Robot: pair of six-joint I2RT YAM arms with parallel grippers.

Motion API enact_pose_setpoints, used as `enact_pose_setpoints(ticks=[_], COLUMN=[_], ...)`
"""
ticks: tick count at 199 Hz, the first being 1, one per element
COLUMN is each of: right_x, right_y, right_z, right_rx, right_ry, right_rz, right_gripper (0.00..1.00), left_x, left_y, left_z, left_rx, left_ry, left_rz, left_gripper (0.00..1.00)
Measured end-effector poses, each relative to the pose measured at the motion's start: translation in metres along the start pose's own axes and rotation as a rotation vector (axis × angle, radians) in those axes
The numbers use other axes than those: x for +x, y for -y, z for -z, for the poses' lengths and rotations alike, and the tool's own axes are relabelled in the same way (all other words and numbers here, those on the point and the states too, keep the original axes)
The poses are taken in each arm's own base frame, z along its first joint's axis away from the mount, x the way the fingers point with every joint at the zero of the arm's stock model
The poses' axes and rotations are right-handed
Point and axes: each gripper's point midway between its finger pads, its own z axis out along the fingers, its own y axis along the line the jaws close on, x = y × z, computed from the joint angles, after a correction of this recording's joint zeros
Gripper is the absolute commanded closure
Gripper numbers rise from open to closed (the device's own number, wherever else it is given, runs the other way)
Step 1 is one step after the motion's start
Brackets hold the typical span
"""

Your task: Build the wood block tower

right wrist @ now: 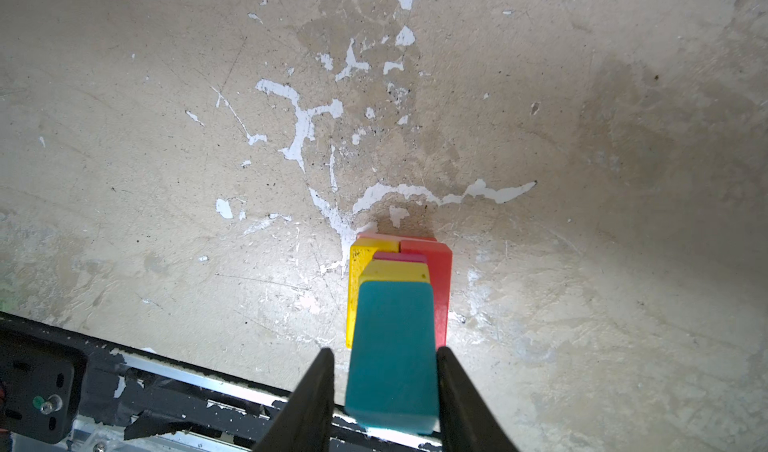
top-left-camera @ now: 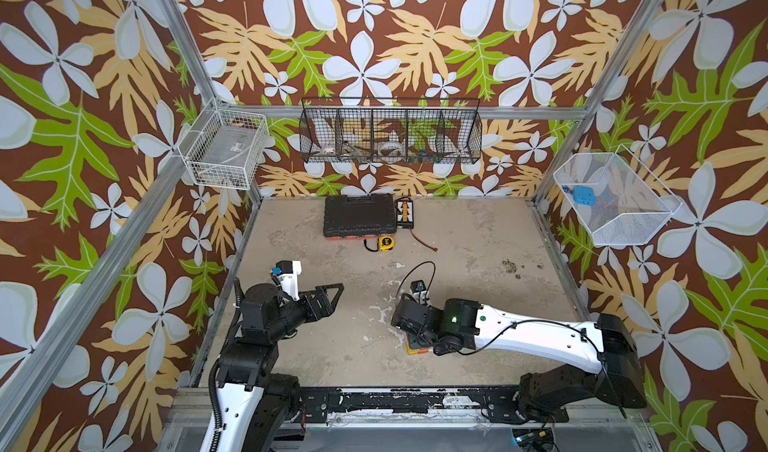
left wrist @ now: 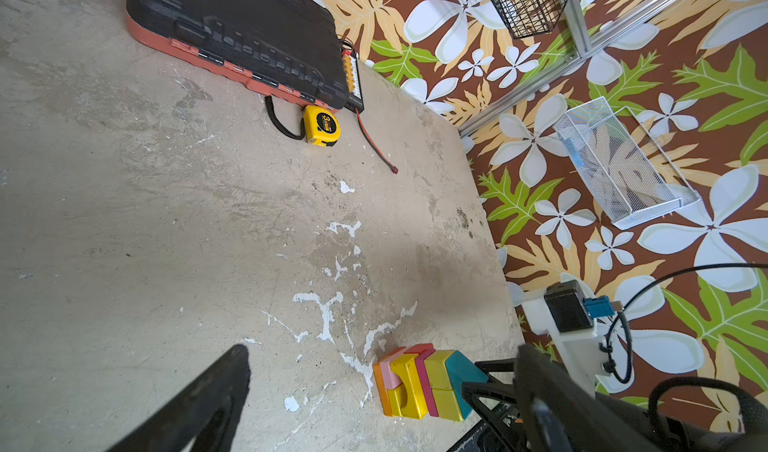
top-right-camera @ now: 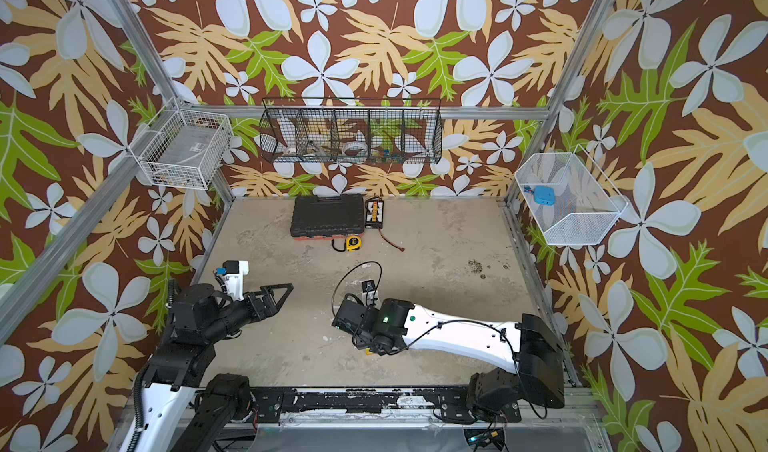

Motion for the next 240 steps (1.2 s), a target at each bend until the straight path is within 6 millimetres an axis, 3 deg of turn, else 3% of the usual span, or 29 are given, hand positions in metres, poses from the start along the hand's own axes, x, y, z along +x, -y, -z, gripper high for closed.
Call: enact_pose_setpoints(ticks=[31,67,83,95,120,147,170,192,218,240], right_x=[-0.014,-0.062,-0.090,-0.110,-0.134,-0.132,-0.126,-0.121,-0.092,-0.092], right_y=[0.004,0.026,0.056,0.087,0.165,0.227,0.275,0.302,0.337,0.348], right_z=[0.018,0.072,0.093,0.106,0.120,0.099,0.069,0.033,-0.024,-0.031], right_rx=[-0.027,-0.089,-0.084,-0.067,0.066,0.260,0.410,0.514,0.612,0.606], right_ry=[0.050,0.235,0.347,0.445,0.679,0.823,0.833,0.797,0.668,0.704], right_rz=[-0.031,-0.120,-0.189,-0.250,-0.379,-0.426,-0.456,-0.398,-0.348,-0.359], right_gripper=[0.48,0.21,0.13,0.00,0.00,0.00,0.00,0.00,0.05,0.03], left_x=[0.000,-0.003,-0.006,-0.011,-0.022,-0.055,-0.072,-0.077,-0.076,-0.066], left_y=[-0.001,-0.007,-0.014,-0.024,-0.040,-0.049,-0.084,-0.115,-0.145,-0.164], left_z=[0.000,-0.003,-0.007,-0.011,-0.020,-0.025,-0.021,-0.009,0.003,0.002], left_rx=[-0.002,-0.028,-0.055,-0.097,-0.169,-0.206,-0.322,-0.450,-0.570,-0.622], left_ry=[0.001,0.021,0.032,0.053,0.098,0.245,0.386,0.512,0.624,0.654], left_rz=[0.001,0.024,0.056,0.096,0.167,0.073,-0.016,-0.090,-0.163,-0.218], left_gripper=[0.00,0.00,0.00,0.00,0.00,0.00,0.00,0.00,0.00,0.00])
